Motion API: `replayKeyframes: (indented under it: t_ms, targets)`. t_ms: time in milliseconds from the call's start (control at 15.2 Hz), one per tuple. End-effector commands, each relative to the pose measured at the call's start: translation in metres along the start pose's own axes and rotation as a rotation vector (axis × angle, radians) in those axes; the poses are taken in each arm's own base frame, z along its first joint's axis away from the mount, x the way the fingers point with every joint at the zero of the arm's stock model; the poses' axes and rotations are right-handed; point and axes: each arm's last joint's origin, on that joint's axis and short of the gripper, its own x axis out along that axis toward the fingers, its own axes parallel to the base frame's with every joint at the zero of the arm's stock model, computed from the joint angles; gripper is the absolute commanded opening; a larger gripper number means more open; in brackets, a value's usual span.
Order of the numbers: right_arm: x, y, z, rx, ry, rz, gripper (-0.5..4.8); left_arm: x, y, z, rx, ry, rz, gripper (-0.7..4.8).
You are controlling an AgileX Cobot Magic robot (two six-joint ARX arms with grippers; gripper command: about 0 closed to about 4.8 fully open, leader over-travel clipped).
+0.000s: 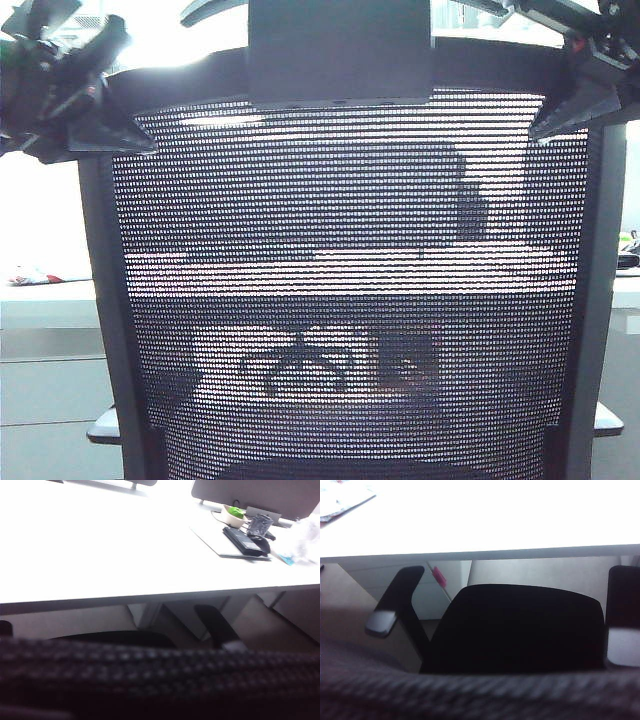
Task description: Push the black chair under the table.
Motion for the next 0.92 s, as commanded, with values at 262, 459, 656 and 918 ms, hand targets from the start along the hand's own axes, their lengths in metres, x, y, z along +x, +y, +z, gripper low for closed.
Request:
replayKeyframes:
  t_ms: [262, 459, 656, 918]
  targets:
    - [0.006, 0.002, 0.014, -0.019, -0.128, 0.002, -0.05, 0.011, 0.003, 0.006, 0.04, -0.043, 0.041, -0.06]
    - [0.011, 0.002, 0.014, -0.024, -0.135, 0.003, -0.05, 0.015, 0.006, 0.004, 0.04, -0.049, 0.066, -0.06]
    - [0.013, 0.001, 0.014, -0.04, -0.138, 0.002, -0.05, 0.02, 0.008, 0.002, 0.058, -0.046, 0.068, -0.06]
    - [0.016, 0.001, 0.016, -0.041, -0.171, -0.014, -0.05, 0.024, 0.008, 0.007, 0.07, -0.11, 0.085, -0.06]
